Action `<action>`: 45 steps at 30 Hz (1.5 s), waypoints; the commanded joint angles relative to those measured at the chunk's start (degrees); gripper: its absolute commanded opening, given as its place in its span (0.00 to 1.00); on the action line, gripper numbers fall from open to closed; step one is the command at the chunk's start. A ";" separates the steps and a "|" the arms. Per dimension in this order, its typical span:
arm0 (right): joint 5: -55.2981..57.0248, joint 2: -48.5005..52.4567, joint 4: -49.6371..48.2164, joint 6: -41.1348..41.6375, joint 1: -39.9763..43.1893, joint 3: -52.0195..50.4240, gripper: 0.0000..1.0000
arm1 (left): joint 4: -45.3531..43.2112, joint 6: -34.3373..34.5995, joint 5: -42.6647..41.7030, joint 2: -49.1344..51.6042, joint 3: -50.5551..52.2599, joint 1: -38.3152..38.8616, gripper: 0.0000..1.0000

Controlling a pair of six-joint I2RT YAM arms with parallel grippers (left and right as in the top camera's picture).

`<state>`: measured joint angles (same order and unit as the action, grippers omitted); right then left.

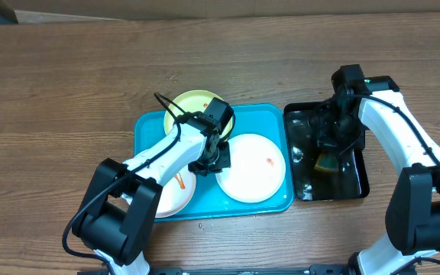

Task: Clean dirty plates on tray and stack at the side
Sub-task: 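Dip and swish the sponge in the water with the right gripper, then lift the sponge and move it over the right white plate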

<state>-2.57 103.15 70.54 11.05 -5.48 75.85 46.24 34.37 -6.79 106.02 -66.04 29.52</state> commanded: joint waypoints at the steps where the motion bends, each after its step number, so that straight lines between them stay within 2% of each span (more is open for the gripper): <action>1: -0.02 -0.39 0.39 -1.73 -0.87 1.16 0.04 | 0.26 0.15 1.42 0.33 -0.13 -0.35 0.04; 10: 4.07 -0.39 0.52 -2.78 -1.33 1.16 0.04 | 1.57 0.87 1.22 0.33 -0.13 -0.35 0.04; 13: 4.04 -0.39 0.26 -5.07 -1.33 1.18 0.04 | 1.60 0.85 1.22 0.33 -0.13 -0.35 0.13; 15: 4.07 -0.39 0.31 -5.51 -1.33 1.70 0.04 | 1.31 0.81 1.29 0.33 -0.13 -0.42 0.15; 19: 4.11 -0.39 0.94 -5.90 -2.10 3.04 0.04 | 1.49 0.83 1.40 0.33 -0.13 -0.42 0.04; 23: 10.73 -0.39 0.76 -2.67 -2.95 4.31 0.04 | 2.23 0.85 1.40 0.33 -0.13 -0.42 0.04; 25: 8.20 -0.39 -0.24 -1.73 -3.28 4.66 0.04 | 2.84 0.85 1.40 0.33 -0.13 -0.42 0.04; 27: 5.11 -0.39 0.02 -5.70 -4.17 4.63 0.04 | 2.86 0.85 1.36 0.33 -0.13 -0.42 0.04; 29: 9.90 -0.39 1.64 -6.40 -5.35 4.63 0.04 | 2.71 0.83 1.27 0.33 -0.13 -0.42 0.04; 31: 15.13 -0.39 1.77 -1.73 -5.68 4.63 0.04 | 2.75 0.81 1.29 0.33 -0.13 -0.42 0.04; 33: 10.05 -0.39 0.96 -0.90 -5.79 4.63 0.04 | 2.78 0.79 1.27 0.33 -0.13 -0.42 0.04; 35: 0.98 -0.39 1.40 -7.41 -6.12 4.63 0.04 | 2.82 0.76 1.25 0.33 -0.13 -0.42 0.04; 37: 4.11 -0.39 2.51 -7.52 -6.47 4.63 0.04 | 2.80 0.76 1.22 0.33 -0.13 -0.42 0.04; 39: 8.52 -0.39 2.62 0.24 -6.47 4.63 0.04 | 2.71 0.79 1.22 0.33 -0.13 -0.42 0.04; 40: 6.73 -0.39 2.36 1.18 -6.47 4.63 0.04 | 2.62 0.79 1.22 0.33 -0.13 -0.42 0.04; 43: 3.54 -0.39 2.64 -3.54 -6.97 4.63 0.04 | 2.58 0.79 1.22 0.33 -0.13 -0.42 0.04; 45: 7.74 -0.39 2.51 -0.20 -7.04 4.63 0.04 | 2.62 0.76 1.22 0.33 -0.13 -0.42 0.04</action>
<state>2.81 103.15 73.23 8.62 -11.92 78.76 48.64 34.65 -6.61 106.02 -66.04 29.47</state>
